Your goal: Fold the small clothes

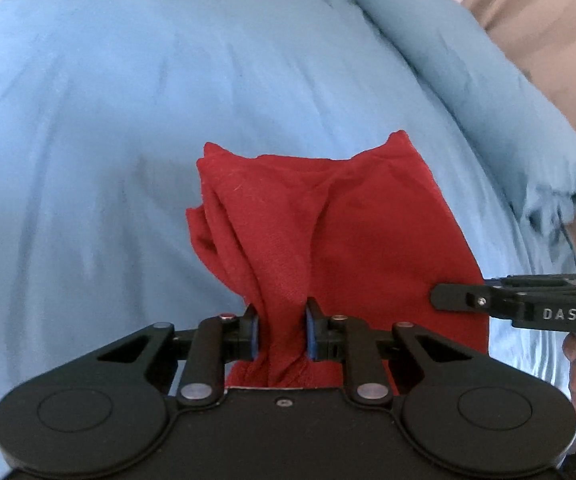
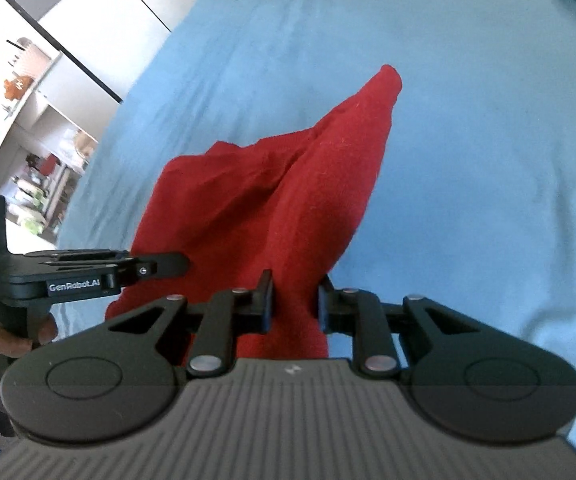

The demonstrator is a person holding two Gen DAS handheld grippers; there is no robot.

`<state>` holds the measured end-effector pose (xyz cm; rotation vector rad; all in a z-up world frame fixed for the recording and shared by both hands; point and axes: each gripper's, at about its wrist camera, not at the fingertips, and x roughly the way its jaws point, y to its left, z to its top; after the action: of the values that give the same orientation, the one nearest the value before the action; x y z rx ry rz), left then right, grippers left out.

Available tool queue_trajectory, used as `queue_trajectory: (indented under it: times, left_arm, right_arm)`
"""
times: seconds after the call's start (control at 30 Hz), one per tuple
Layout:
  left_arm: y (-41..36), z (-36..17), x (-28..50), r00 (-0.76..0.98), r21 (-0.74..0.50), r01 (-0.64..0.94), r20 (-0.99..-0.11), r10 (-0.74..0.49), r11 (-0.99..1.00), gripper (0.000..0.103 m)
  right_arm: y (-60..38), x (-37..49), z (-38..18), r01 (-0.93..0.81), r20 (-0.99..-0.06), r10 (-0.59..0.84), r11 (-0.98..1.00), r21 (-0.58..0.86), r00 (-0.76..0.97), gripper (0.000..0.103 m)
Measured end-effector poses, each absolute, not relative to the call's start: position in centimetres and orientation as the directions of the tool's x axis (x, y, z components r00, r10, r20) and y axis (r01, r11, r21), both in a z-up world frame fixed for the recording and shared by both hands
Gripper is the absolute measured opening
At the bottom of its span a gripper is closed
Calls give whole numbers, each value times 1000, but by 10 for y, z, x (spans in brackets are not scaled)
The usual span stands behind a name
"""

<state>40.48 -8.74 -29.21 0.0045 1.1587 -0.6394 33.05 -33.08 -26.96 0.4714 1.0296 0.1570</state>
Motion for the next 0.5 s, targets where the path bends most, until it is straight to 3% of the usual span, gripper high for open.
queue_trajectory:
  times: [0.27, 0.37, 0.5]
  left_arm:
    - [-110, -350, 362, 295, -187, 450, -892, -342, 873, 27]
    - [-109, -356, 370, 304, -166, 450, -895, -325, 877, 45]
    - [-107, -348, 367, 344, -101, 455, -896, -279, 885, 72]
  right_arm:
    - [-358, 287, -344, 190, -861, 272, 905, 381, 431, 40]
    - [-363, 285, -352, 204, -855, 264, 900, 384, 447, 48]
    - [-363, 286, -348, 203, -866, 225, 917, 343, 446, 70]
